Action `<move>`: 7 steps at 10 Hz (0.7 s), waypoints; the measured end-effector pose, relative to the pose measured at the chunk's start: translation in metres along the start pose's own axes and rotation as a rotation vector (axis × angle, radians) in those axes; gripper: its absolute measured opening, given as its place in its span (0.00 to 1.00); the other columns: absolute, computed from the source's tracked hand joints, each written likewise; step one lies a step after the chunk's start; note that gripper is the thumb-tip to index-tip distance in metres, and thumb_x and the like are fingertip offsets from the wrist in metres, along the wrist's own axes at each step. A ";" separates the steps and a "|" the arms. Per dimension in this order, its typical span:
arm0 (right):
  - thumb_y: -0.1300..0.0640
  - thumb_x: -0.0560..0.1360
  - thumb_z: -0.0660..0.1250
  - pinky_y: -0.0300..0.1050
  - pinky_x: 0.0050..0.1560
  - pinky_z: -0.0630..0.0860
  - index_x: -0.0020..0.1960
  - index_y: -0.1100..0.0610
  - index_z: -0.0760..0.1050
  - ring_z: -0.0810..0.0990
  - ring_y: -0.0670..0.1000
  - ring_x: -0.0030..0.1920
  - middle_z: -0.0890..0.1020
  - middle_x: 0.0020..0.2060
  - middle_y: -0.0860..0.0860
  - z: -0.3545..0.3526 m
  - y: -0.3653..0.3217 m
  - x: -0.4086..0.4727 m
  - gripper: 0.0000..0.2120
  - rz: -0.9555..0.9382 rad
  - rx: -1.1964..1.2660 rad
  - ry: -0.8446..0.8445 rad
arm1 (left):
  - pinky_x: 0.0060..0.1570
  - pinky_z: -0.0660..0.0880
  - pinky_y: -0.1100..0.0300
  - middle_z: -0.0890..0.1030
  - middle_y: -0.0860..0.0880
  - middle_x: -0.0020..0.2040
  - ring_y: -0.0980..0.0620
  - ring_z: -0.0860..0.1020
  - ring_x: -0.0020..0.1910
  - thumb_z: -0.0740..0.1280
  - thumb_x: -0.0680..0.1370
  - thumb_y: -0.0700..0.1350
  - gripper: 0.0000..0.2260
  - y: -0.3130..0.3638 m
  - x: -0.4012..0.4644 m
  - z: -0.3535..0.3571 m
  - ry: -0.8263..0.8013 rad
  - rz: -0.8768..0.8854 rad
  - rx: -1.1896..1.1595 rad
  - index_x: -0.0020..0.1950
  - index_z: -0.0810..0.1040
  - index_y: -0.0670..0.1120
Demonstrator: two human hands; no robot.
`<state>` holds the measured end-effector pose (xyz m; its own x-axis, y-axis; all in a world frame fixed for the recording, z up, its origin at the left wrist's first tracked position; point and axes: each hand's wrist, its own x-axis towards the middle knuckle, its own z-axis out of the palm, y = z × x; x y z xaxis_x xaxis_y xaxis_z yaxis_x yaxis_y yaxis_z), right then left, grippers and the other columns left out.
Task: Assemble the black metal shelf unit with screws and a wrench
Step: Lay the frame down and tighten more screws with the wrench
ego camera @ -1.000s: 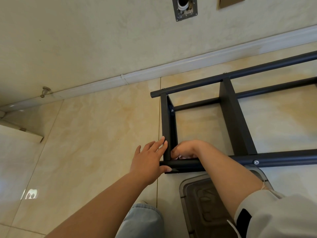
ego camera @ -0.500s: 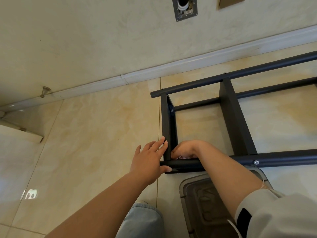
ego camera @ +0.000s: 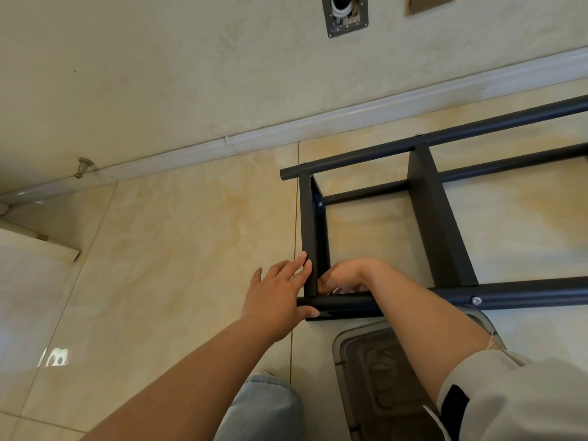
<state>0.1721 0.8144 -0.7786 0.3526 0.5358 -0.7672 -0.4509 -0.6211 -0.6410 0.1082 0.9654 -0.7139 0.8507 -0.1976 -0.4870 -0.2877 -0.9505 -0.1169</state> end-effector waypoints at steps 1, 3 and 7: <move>0.54 0.79 0.62 0.40 0.44 0.72 0.63 0.55 0.74 0.77 0.47 0.46 0.79 0.52 0.51 0.000 -0.001 -0.002 0.14 0.022 -0.019 0.012 | 0.73 0.46 0.46 0.42 0.57 0.78 0.52 0.46 0.76 0.59 0.77 0.63 0.36 0.000 -0.001 -0.001 -0.001 -0.001 0.001 0.77 0.43 0.56; 0.51 0.78 0.63 0.42 0.47 0.73 0.61 0.60 0.76 0.74 0.46 0.33 0.78 0.36 0.51 0.000 -0.002 0.002 0.17 0.092 -0.033 0.022 | 0.73 0.46 0.46 0.42 0.57 0.78 0.51 0.46 0.76 0.58 0.77 0.64 0.36 0.001 0.000 -0.001 -0.004 -0.002 0.018 0.77 0.43 0.56; 0.54 0.78 0.63 0.37 0.39 0.72 0.62 0.58 0.76 0.78 0.47 0.43 0.81 0.51 0.55 0.001 -0.004 -0.004 0.15 0.050 0.020 0.031 | 0.73 0.47 0.45 0.42 0.57 0.78 0.51 0.46 0.76 0.58 0.77 0.64 0.36 0.001 -0.001 -0.002 -0.006 0.001 0.037 0.77 0.44 0.56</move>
<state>0.1717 0.8149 -0.7731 0.3546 0.4860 -0.7988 -0.4848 -0.6349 -0.6016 0.1083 0.9644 -0.7118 0.8480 -0.1967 -0.4922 -0.3043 -0.9409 -0.1483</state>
